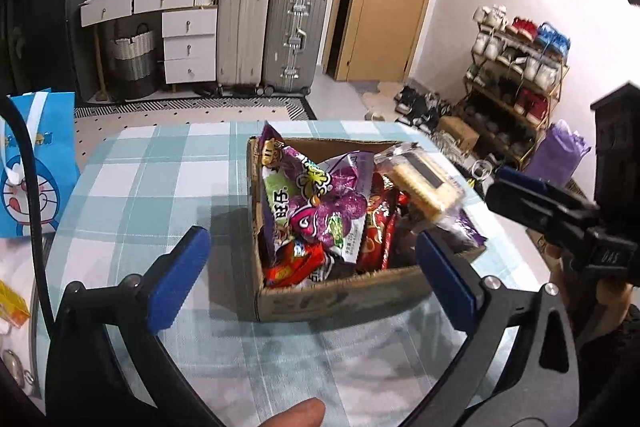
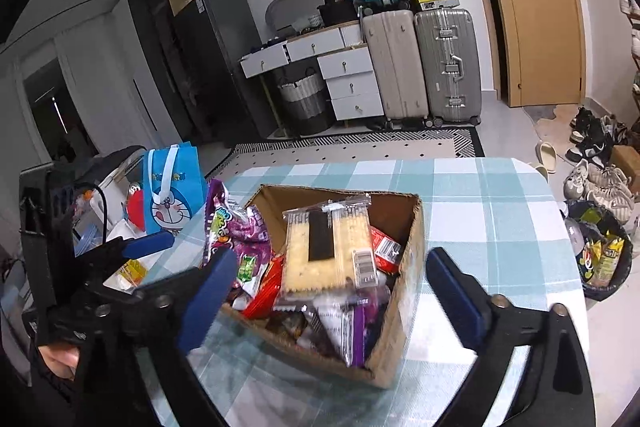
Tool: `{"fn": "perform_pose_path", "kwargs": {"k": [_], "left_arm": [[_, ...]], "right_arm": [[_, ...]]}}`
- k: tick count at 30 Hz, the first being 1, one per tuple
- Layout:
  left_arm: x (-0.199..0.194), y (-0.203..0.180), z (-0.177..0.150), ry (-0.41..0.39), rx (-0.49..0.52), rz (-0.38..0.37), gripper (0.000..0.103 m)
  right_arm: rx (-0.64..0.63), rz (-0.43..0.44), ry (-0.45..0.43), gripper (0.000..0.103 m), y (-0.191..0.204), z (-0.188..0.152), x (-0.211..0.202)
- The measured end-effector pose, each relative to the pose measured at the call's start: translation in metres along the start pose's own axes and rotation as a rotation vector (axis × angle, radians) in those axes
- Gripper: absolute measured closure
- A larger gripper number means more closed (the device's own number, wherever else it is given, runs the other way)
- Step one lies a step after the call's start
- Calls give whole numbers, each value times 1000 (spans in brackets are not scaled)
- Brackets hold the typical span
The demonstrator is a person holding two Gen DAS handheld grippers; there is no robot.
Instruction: Organize snacks
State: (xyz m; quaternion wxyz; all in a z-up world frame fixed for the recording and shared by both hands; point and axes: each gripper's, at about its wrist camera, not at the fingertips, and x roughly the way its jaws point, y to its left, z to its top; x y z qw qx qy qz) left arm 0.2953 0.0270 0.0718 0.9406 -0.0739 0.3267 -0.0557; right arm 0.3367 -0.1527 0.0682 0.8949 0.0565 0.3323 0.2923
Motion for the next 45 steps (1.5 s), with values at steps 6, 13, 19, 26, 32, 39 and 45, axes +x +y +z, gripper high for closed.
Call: {"fn": "perform_pose_path", "kwargs": {"k": [6,13,19,26,32,39,45], "left_arm": [[-38,5,-25,-63,15,-16,1],[-70,4,-61,-123,17,-23,1],[-80,6,-98,-139,12,-1,1],[-74,9,-123,-217,4,29,1],[-63,11,-133,-256,21,70,1],[-60,8,-132,-273,29,85,1],[-53,8,-132,-270,33,84,1]], "right_arm": [[-50,-1,-45,1,14,-23,-24],[-79,16,-111,0,31,-58,-52],[-133,-13,-136,0,43,-94,-65],[-150,-35,-170,0,36,-124,-65],[-186,-66,-218,0,39,-134,-63],[-176,-54,-250,0,37,-135,-65],[-213,-64,-257,0,45,-136,-65]]}}
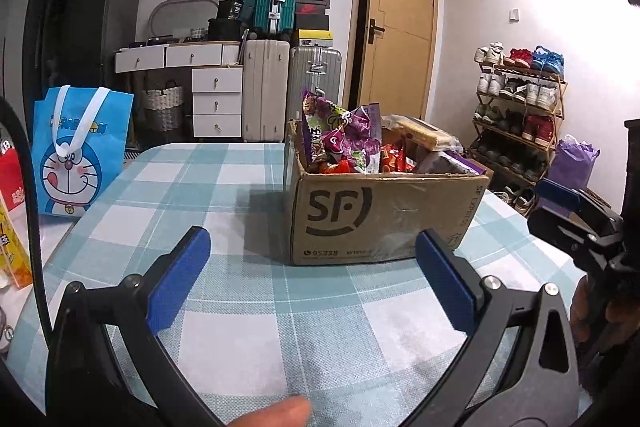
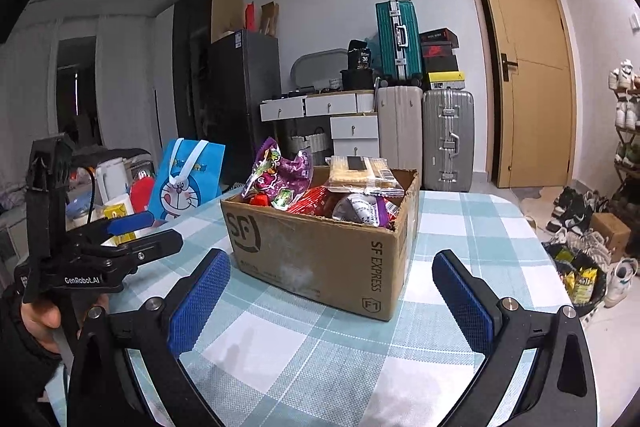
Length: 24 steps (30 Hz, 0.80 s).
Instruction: Organize snacks
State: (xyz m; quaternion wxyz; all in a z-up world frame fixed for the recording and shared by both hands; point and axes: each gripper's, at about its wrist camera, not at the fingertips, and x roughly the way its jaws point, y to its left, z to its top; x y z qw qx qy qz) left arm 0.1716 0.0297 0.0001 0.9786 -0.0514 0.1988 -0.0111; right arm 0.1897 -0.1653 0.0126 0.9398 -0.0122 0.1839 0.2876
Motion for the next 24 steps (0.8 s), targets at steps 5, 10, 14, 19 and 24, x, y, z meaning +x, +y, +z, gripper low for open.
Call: {"fn": "perform_pose_path", "kwargs": {"k": [5,10,14,19,24], "left_arm": [[-2,4,-1,-2,-15,-1,1],[-3,5,-3,3,-16,0,1],[-1,5,-3,4,-14,-1,1],[-2,3,-4,1,-4,-3,1],[-2,3,-5,0,-3,-3,1]], "right_arm": [[-35,4,1,0,7,-2,1],[-31,3,0,0,8,-3,0],[-18,-6,3,0,6,-4,1],[-19,-6,2,0,6,-4,1],[-17,-7,3,0,6,-4,1]]}}
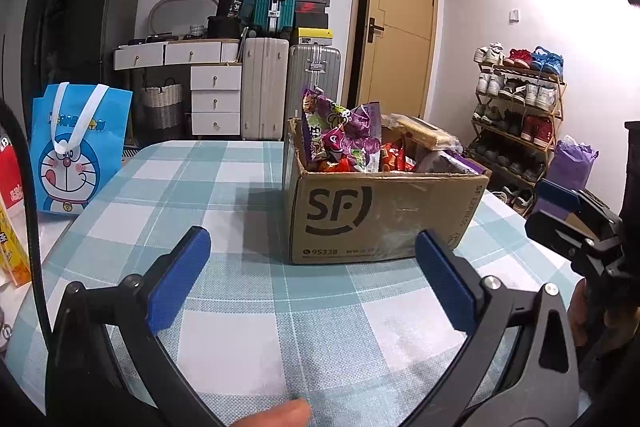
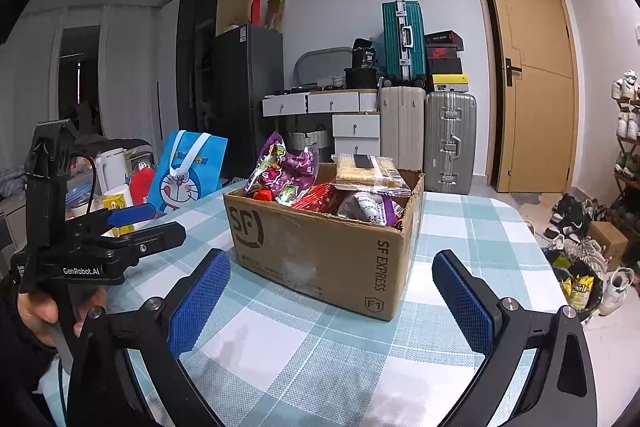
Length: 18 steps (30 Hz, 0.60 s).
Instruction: Organize snacks
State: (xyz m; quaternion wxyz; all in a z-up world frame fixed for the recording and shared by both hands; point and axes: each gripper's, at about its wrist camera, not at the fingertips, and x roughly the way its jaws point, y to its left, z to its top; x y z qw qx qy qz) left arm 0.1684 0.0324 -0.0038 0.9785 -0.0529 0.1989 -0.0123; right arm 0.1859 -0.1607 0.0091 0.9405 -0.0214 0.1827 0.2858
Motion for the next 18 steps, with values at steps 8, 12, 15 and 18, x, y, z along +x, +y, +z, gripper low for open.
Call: {"fn": "perform_pose_path", "kwargs": {"k": [8,12,15,18], "left_arm": [[0,0,0,0,0,0,1],[0,0,0,-1,2,-1,1],[0,0,0,-1,2,-1,1],[0,0,0,0,1,-1,1]], "right_arm": [[-1,2,1,0,0,0,0],[-1,1,1,0,-2,0,-1],[0,0,0,0,-2,0,-1],[-1,0,0,0,-2,0,-1]]}}
